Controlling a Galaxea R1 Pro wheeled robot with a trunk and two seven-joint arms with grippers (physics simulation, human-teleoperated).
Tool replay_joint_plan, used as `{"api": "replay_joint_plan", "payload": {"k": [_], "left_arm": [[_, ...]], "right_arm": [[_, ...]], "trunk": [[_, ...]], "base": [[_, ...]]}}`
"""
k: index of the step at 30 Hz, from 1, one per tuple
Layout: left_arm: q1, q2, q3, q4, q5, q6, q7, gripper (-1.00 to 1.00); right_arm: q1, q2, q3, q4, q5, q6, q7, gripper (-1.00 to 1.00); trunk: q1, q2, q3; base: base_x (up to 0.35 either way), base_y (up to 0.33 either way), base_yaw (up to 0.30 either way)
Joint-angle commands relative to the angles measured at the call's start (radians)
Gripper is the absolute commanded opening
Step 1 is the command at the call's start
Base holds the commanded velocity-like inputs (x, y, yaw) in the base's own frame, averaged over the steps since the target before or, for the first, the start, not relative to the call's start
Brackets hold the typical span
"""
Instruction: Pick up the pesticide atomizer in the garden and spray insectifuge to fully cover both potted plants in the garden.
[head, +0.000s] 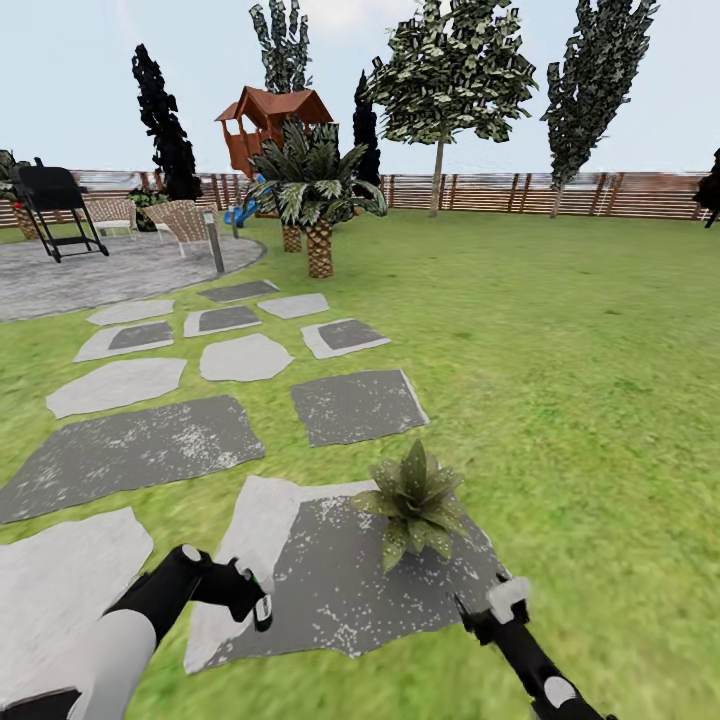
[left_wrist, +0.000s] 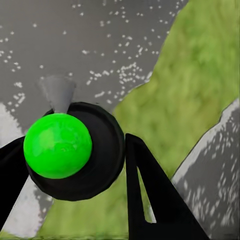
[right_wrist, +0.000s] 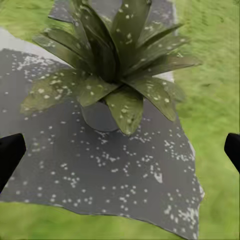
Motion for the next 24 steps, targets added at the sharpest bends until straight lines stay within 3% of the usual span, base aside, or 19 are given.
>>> {"api": "replay_joint_plan", "payload": {"k": [1,4,7,9,12,14,17,21,24], "left_arm": [[-0.001,-0.003,-0.004,0.000,-0.010,0.011,-0.008,-1.00],[-0.002,-0.008,-0.058,0.003,-0.021,0.012,-0.010,-1.00],[-0.006,-0.010,-0.117,0.003,-0.022,0.017,-0.026,-1.00],[-0.008,-0.010,-0.144,0.001,-0.024,0.018,-0.045,-1.00],[-0.011,-0.006,-0.164,-0.007,-0.026,0.019,-0.107,-1.00],[-0.012,-0.002,-0.167,-0.010,-0.026,0.019,-0.137,-1.00],[-0.012,-0.002,-0.170,-0.012,-0.027,0.019,-0.151,-1.00],[-0.012,-0.002,-0.172,-0.013,-0.027,0.020,-0.159,-1.00],[-0.012,-0.004,-0.172,-0.015,-0.027,0.020,-0.161,-1.00]], "right_arm": [[-0.020,0.008,0.010,-0.002,-0.003,0.019,0.054,1.00],[-0.096,0.036,0.022,-0.004,0.006,0.082,0.210,1.00],[-0.149,0.066,0.025,-0.008,0.059,0.136,0.278,1.00],[-0.175,0.091,0.026,-0.013,0.127,0.166,0.326,1.00],[-0.222,0.152,0.026,-0.031,0.306,0.248,0.437,1.00],[-0.248,0.178,0.025,-0.047,0.362,0.301,0.463,1.00],[-0.265,0.198,0.025,-0.056,0.384,0.331,0.513,1.00],[-0.283,0.203,0.025,-0.075,0.389,0.341,0.616,1.00],[-0.285,0.204,0.025,-0.079,0.390,0.342,0.643,1.00]], "trunk": [[0.000,0.000,-0.001],[0.000,0.000,-0.001],[0.000,0.000,-0.001],[0.000,0.000,-0.001],[0.000,0.000,-0.001],[0.000,0.000,-0.001],[0.000,0.000,-0.001],[0.000,0.000,-0.001],[0.000,0.000,-0.001]], "base": [[0.000,0.000,0.000],[0.000,0.000,0.000],[0.000,0.000,0.000],[0.000,0.000,0.000],[0.000,0.000,0.000],[0.000,0.000,0.000],[0.000,0.000,0.000],[0.000,0.000,0.000],[0.000,0.000,0.000]]}}
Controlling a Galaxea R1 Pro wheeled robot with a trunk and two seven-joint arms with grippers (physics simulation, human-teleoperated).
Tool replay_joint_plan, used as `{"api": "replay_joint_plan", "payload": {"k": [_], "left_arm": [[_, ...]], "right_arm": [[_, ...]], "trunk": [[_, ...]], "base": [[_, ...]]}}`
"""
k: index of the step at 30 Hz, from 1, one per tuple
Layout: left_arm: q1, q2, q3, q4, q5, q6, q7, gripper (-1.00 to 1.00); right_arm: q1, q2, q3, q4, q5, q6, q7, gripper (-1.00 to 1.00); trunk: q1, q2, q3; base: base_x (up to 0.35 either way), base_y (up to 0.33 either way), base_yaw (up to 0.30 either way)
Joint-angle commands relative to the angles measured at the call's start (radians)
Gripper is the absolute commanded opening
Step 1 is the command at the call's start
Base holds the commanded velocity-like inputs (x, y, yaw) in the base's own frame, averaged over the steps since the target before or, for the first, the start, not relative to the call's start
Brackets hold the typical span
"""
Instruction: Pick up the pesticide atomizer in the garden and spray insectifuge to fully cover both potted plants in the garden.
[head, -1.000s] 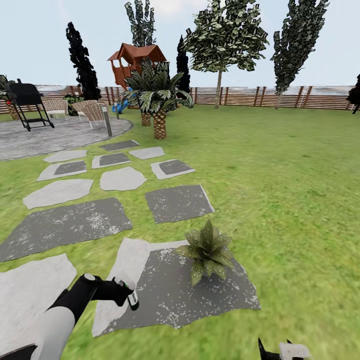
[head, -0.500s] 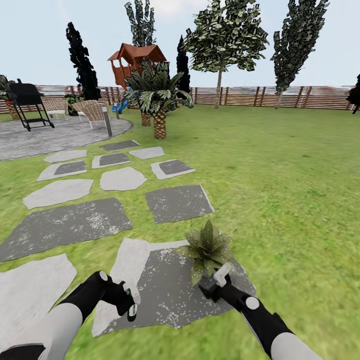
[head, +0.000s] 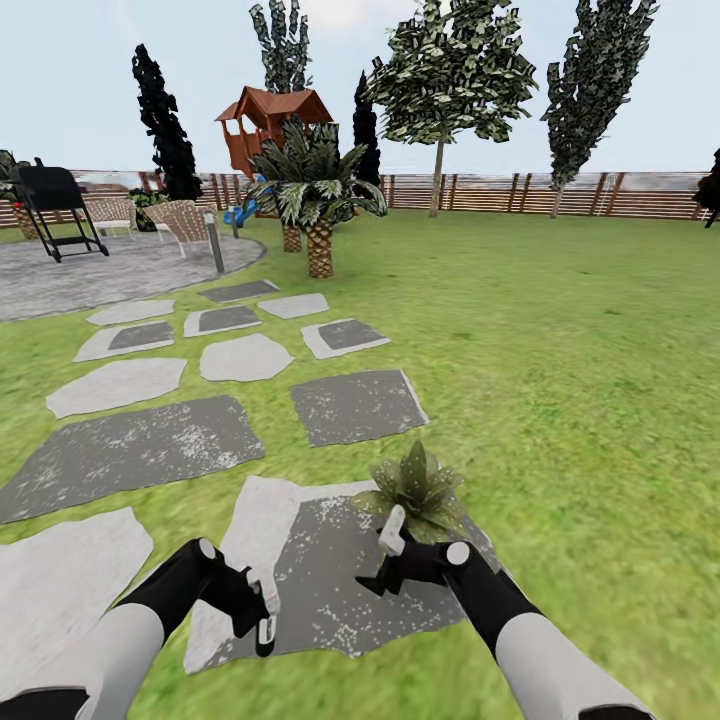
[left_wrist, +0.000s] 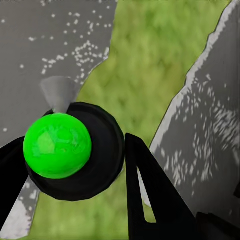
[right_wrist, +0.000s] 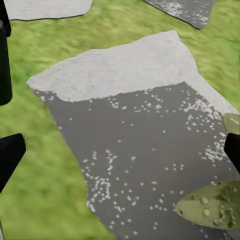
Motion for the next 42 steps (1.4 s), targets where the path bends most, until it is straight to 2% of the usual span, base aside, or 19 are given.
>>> {"api": "replay_joint_plan", "payload": {"k": [1,2,5,8,11,14,19,26,29,32,42], "left_arm": [[0.000,-0.002,0.003,-0.002,-0.002,0.011,-0.007,-1.00],[0.000,-0.003,0.003,-0.002,-0.002,0.011,-0.008,-1.00],[-0.003,-0.011,0.003,-0.002,-0.003,0.012,-0.010,-1.00],[-0.017,-0.023,-0.002,-0.002,-0.016,0.026,-0.011,-1.00],[-0.023,-0.054,-0.022,-0.002,-0.069,0.055,-0.013,-1.00],[-0.031,-0.079,-0.026,-0.001,-0.084,0.060,-0.013,-1.00],[-0.044,-0.114,-0.029,-0.001,-0.088,0.061,-0.013,-1.00],[-0.045,-0.123,-0.037,0.004,-0.087,0.041,-0.015,-1.00],[-0.045,-0.124,-0.094,0.008,-0.085,-0.003,-0.030,-1.00],[-0.046,-0.126,-0.116,0.002,-0.083,-0.020,-0.060,-1.00],[-0.046,-0.146,-0.120,-0.001,-0.079,-0.026,-0.067,-1.00]], "right_arm": [[-0.001,0.000,-0.001,-0.002,0.011,-0.006,0.004,1.00],[-0.001,0.000,-0.001,-0.002,0.010,-0.006,0.006,-1.00],[-0.001,-0.001,-0.002,-0.002,0.009,-0.005,0.030,-1.00],[-0.001,-0.001,-0.002,-0.007,0.009,-0.003,0.089,-1.00],[-0.001,-0.001,-0.001,-0.014,0.009,-0.002,0.146,-1.00],[-0.001,-0.001,-0.001,-0.016,0.009,-0.002,0.163,-1.00],[-0.001,0.000,-0.001,-0.027,0.009,-0.003,0.184,-1.00],[-0.002,0.008,-0.001,-0.029,0.009,-0.003,0.191,-1.00],[-0.007,0.008,-0.001,-0.030,0.011,-0.003,0.247,-1.00],[-0.015,0.008,-0.001,-0.030,0.013,-0.003,0.267,-1.00],[-0.023,0.008,-0.001,-0.043,0.012,-0.003,0.273,-1.00]], "trunk": [[0.000,0.000,-0.001],[0.000,0.000,-0.001],[0.000,0.000,-0.001],[0.000,0.000,-0.001],[0.000,0.000,-0.001],[0.000,0.000,-0.001],[0.000,0.000,-0.001],[0.000,0.000,-0.001],[0.000,0.000,-0.001],[0.000,0.000,-0.001],[0.000,0.000,-0.001]], "base": [[0.000,0.000,0.000],[0.000,0.000,0.000],[0.000,0.000,0.000],[0.000,0.000,0.000],[0.000,0.000,0.000],[0.000,0.000,0.000],[0.000,0.000,0.000],[0.000,0.000,0.000],[0.000,0.000,0.000],[0.000,0.000,0.000],[0.000,0.000,0.000]]}}
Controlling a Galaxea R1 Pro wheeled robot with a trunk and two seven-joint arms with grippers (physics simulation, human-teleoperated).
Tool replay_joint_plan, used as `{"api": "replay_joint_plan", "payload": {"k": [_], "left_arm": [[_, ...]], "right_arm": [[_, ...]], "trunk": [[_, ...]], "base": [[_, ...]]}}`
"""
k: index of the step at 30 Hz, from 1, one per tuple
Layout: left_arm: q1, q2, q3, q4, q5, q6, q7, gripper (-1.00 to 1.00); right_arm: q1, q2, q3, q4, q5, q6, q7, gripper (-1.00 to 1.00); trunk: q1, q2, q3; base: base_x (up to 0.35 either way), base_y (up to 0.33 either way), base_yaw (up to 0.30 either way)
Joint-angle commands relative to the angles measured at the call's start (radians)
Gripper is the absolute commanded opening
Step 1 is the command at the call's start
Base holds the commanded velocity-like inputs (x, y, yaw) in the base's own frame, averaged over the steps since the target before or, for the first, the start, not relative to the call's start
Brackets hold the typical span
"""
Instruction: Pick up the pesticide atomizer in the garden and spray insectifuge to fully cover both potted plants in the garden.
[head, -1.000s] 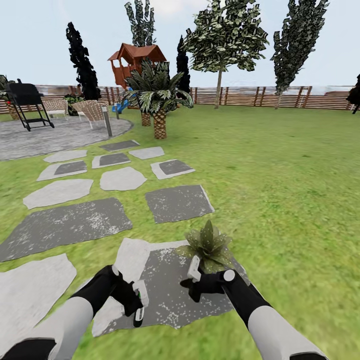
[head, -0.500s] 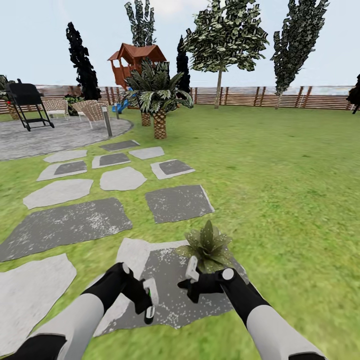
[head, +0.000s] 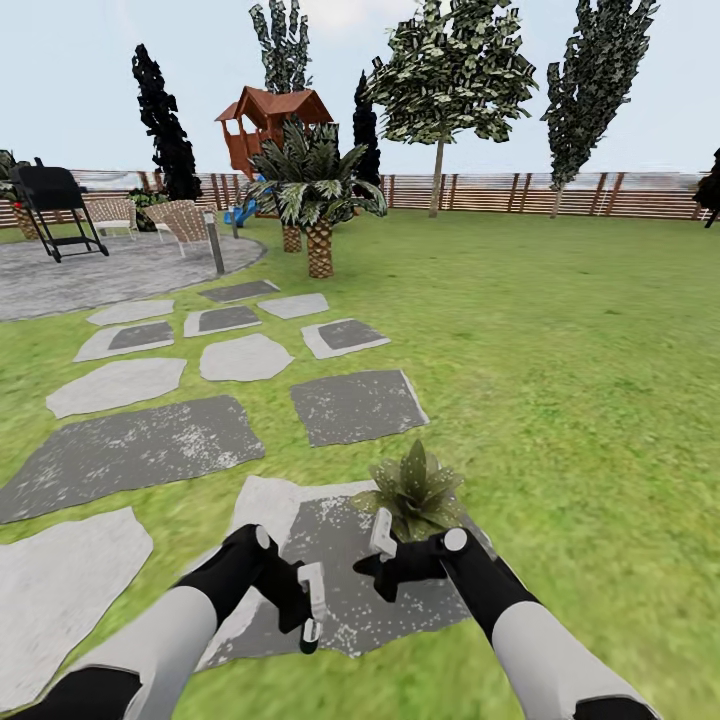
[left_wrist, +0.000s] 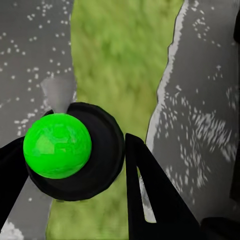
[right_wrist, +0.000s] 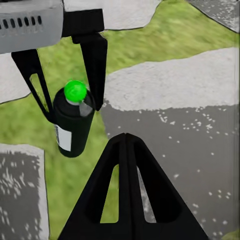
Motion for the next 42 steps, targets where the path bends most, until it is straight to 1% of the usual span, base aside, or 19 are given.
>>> {"api": "replay_joint_plan", "payload": {"k": [1,4,6,15,24,28,31,37,42], "left_arm": [[0.000,-0.005,-0.002,-0.002,0.000,0.010,-0.004,-1.00],[-0.006,-0.019,-0.002,-0.004,0.001,0.011,-0.003,-1.00],[-0.010,-0.024,-0.002,-0.005,0.001,0.012,-0.003,-1.00],[-0.022,-0.030,0.000,-0.005,0.003,0.015,-0.003,-1.00],[-0.035,-0.045,0.001,-0.005,0.008,0.015,-0.003,-1.00],[-0.035,-0.046,0.001,-0.005,0.037,0.011,-0.003,-1.00],[-0.035,-0.046,0.001,-0.005,0.050,0.009,-0.004,-1.00],[-0.035,-0.047,0.001,-0.003,0.095,-0.027,-0.005,-1.00],[-0.035,-0.046,0.002,-0.002,0.105,-0.030,-0.007,-1.00]], "right_arm": [[-0.001,0.000,-0.001,-0.002,0.011,-0.009,0.001,-1.00],[-0.002,0.001,0.000,-0.003,0.010,-0.009,0.002,-1.00],[-0.002,0.005,0.000,-0.003,0.010,-0.009,0.002,-1.00],[-0.002,0.012,0.000,-0.001,0.010,-0.009,0.003,-1.00],[-0.002,0.014,0.003,-0.001,0.010,-0.009,0.003,-1.00],[-0.002,0.014,0.003,-0.001,0.010,-0.009,0.003,-1.00],[-0.002,0.014,0.003,-0.001,0.010,-0.009,0.003,-1.00],[-0.002,0.014,0.003,0.000,0.012,-0.009,0.003,-1.00],[-0.002,0.014,0.003,0.000,0.012,-0.009,0.003,-1.00]], "trunk": [[0.000,0.000,-0.001],[0.000,0.000,-0.001],[0.000,0.000,-0.001],[0.000,0.000,-0.001],[0.000,0.000,-0.001],[0.000,0.000,-0.001],[0.000,0.000,-0.001],[0.000,0.000,-0.001],[0.000,0.000,-0.001]], "base": [[0.000,0.000,0.000],[0.000,0.000,0.000],[0.000,0.000,0.000],[0.000,0.000,0.000],[0.000,0.000,0.000],[0.000,0.000,0.000],[0.000,0.000,0.000],[0.000,0.000,0.000],[0.000,0.000,0.000]]}}
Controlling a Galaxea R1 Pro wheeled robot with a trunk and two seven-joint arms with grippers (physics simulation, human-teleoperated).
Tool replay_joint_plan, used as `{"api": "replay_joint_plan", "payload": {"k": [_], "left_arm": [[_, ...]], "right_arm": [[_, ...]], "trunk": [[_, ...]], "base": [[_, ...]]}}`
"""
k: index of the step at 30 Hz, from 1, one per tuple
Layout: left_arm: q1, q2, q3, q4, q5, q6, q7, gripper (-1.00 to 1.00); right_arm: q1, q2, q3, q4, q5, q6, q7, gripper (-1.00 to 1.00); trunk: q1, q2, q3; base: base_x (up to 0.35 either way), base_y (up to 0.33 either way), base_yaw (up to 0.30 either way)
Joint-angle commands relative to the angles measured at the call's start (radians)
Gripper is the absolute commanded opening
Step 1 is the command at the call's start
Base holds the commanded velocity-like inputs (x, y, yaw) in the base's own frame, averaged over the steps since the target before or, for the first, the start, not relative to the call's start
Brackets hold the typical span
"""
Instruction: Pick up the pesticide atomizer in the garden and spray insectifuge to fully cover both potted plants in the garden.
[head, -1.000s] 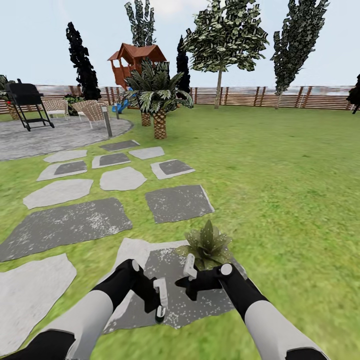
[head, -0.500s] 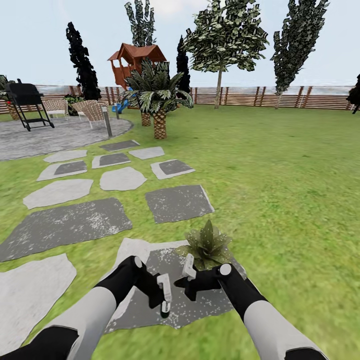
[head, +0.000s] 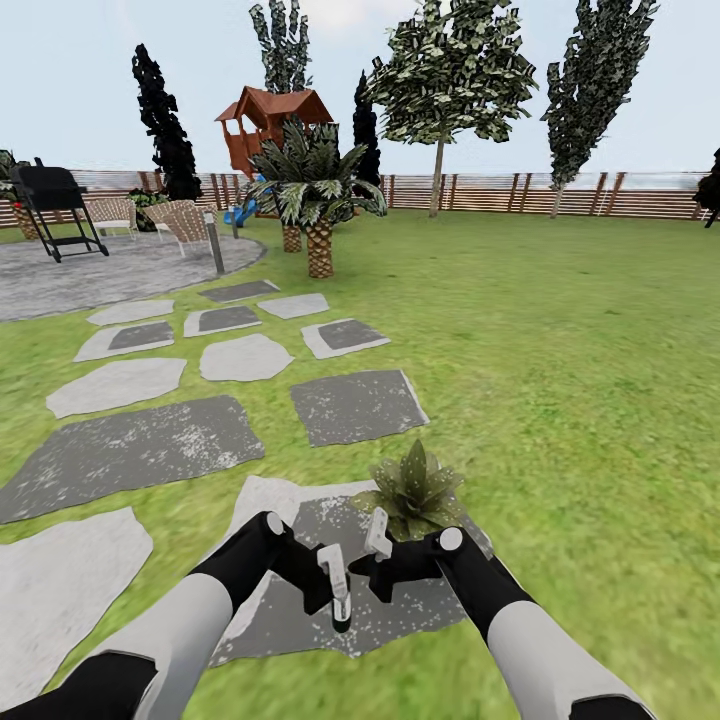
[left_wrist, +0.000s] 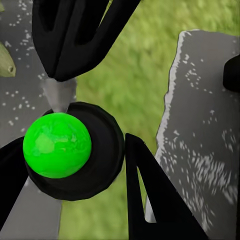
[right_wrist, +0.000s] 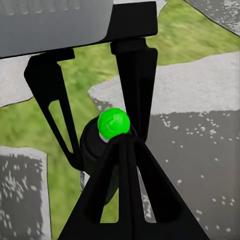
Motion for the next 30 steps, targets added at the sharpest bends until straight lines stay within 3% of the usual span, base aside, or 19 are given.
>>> {"api": "replay_joint_plan", "payload": {"k": [1,14,24,26,30], "left_arm": [[0.000,0.000,0.000,-0.002,-0.002,0.007,-0.004,-1.00],[0.001,-0.008,0.005,-0.001,-0.001,0.006,-0.007,-1.00],[0.002,0.006,-0.004,0.012,-0.013,0.006,-0.006,-1.00],[0.001,0.017,-0.007,0.012,-0.019,0.008,-0.006,-1.00],[0.003,0.081,-0.010,0.012,-0.023,0.011,-0.006,-1.00]], "right_arm": [[0.000,0.000,-0.001,-0.002,0.010,-0.009,0.001,-1.00],[0.000,0.000,-0.001,-0.002,0.010,-0.009,0.001,-1.00],[0.000,0.000,-0.001,-0.001,0.010,-0.009,0.001,-1.00],[0.000,0.000,-0.001,-0.001,0.010,-0.009,0.001,-1.00],[0.000,0.000,0.000,-0.001,0.010,-0.010,0.001,-1.00]], "trunk": [[0.000,0.000,-0.001],[0.000,0.000,-0.001],[0.000,0.000,-0.001],[0.000,0.000,-0.001],[0.000,0.000,-0.001]], "base": [[0.000,0.000,0.000],[0.000,0.000,0.000],[0.000,0.000,0.000],[0.000,0.000,0.000],[0.000,0.000,0.000]]}}
